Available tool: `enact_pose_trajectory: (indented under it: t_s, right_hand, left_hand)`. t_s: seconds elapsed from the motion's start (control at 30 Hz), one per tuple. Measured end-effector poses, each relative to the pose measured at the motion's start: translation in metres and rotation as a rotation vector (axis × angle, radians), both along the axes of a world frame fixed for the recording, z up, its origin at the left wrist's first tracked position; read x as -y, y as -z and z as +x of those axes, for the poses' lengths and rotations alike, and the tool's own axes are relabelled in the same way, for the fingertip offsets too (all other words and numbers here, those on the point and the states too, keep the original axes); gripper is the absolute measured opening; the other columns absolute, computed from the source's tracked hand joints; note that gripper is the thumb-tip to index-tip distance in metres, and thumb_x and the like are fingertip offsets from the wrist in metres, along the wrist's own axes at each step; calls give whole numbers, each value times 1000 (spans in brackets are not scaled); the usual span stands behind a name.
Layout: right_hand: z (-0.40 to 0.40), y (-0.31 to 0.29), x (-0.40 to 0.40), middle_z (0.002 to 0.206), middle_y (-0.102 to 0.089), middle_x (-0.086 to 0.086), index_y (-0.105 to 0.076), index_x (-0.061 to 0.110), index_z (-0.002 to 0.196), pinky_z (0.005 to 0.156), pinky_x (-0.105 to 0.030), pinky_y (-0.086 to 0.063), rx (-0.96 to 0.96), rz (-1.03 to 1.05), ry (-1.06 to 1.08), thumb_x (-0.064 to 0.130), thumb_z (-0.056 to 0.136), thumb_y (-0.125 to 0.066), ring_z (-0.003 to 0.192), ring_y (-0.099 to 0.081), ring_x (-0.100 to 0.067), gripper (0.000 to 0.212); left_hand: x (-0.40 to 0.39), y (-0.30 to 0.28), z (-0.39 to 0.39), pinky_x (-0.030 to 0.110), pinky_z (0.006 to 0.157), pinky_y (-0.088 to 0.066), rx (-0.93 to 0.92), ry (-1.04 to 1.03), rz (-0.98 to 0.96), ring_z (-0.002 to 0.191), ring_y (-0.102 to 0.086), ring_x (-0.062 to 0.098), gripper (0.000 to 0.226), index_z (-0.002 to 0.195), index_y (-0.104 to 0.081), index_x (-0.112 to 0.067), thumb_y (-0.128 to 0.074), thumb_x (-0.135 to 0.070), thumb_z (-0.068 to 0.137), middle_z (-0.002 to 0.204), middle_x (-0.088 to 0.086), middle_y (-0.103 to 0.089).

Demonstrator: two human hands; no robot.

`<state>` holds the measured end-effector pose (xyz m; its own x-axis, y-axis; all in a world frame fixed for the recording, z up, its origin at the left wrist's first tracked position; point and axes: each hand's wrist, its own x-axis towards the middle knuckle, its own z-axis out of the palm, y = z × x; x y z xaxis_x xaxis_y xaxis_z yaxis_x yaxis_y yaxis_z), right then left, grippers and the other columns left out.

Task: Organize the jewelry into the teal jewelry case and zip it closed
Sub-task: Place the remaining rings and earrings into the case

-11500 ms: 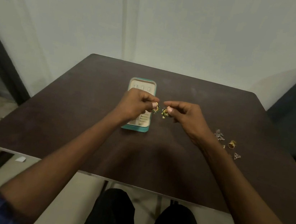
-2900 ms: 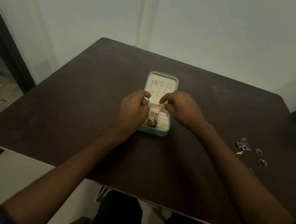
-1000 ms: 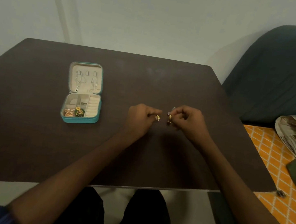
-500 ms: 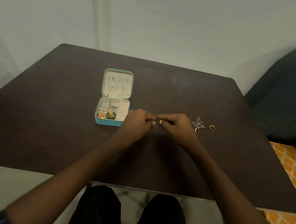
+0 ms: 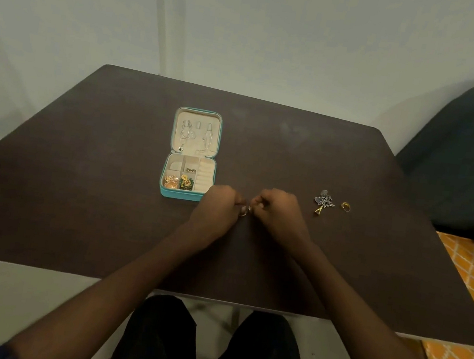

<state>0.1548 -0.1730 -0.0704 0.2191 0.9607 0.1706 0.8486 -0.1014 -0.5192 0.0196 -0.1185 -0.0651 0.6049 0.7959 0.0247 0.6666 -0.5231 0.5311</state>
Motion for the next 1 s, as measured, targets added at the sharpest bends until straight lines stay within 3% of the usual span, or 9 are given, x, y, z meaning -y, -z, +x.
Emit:
enact_pose_trajectory:
  t_s: [0.13, 0.3, 0.43, 0.57, 0.7, 0.9, 1.0]
  right_hand:
    - [2, 4, -2, 85, -61, -17, -71, 7, 88, 66, -33, -35, 172, -36, -44, 14, 83, -57, 84, -56, -32, 16]
    - [8, -3, 5, 86, -62, -18, -71, 9, 94, 68, -34, -39, 182, -46, -108, 22, 82, -46, 85, -57, -35, 31]
    - [50, -22, 18, 101, -70, -16, -70, 6, 105, 80, -31, -43, 146, 55, 95, 9, 87, -56, 95, -62, -31, 23]
    - [106, -29, 29, 107, -70, -15, -69, 2, 104, 82, -28, -43, 127, 44, 298, 6, 87, -55, 99, -64, -28, 23]
    - [138, -27, 28, 115, -67, -13, -66, 7, 113, 88, -29, -44, 156, -73, 290, 9, 89, -55, 105, -62, -29, 27]
    - [141, -17, 21, 104, -71, -11, -72, 11, 103, 82, -32, -48, 166, -113, 186, 15, 86, -59, 98, -64, -28, 21]
    - [145, -10, 19, 93, -72, -12, -74, 13, 92, 74, -36, -51, 170, -96, 201, 16, 83, -60, 89, -64, -30, 17]
  left_hand:
    - [3, 3, 5, 29, 68, -41, -38, -36, 44, 75, -56, 22, 22, 93, -70, -3, -55, -20, 92, 76, 10, -56]
    - [0, 3, 8, 28, 69, -40, -82, 9, 46, 78, -54, 19, 25, 96, -68, -5, -53, -25, 94, 79, 6, -52]
    - [-3, 2, 14, 30, 71, -44, -61, 20, 59, 82, -58, 19, 28, 89, -67, -7, -50, -28, 95, 81, 6, -56]
    - [0, -7, 35, 26, 73, -36, 4, 65, 92, 85, -52, 16, 23, 94, -65, -9, -50, -26, 95, 90, 3, -51]
    - [4, -7, 74, 32, 78, -41, 30, 139, 137, 98, -55, 26, 23, 100, -67, -7, -53, -24, 92, 101, 10, -59]
    - [7, 2, 131, 36, 81, -44, -5, 153, 123, 104, -54, 29, 26, 112, -62, -13, -53, -24, 91, 107, 11, -54]
    - [4, 6, 148, 31, 73, -39, 6, 175, 102, 100, -55, 28, 24, 109, -65, -18, -54, -29, 91, 101, 10, -53]
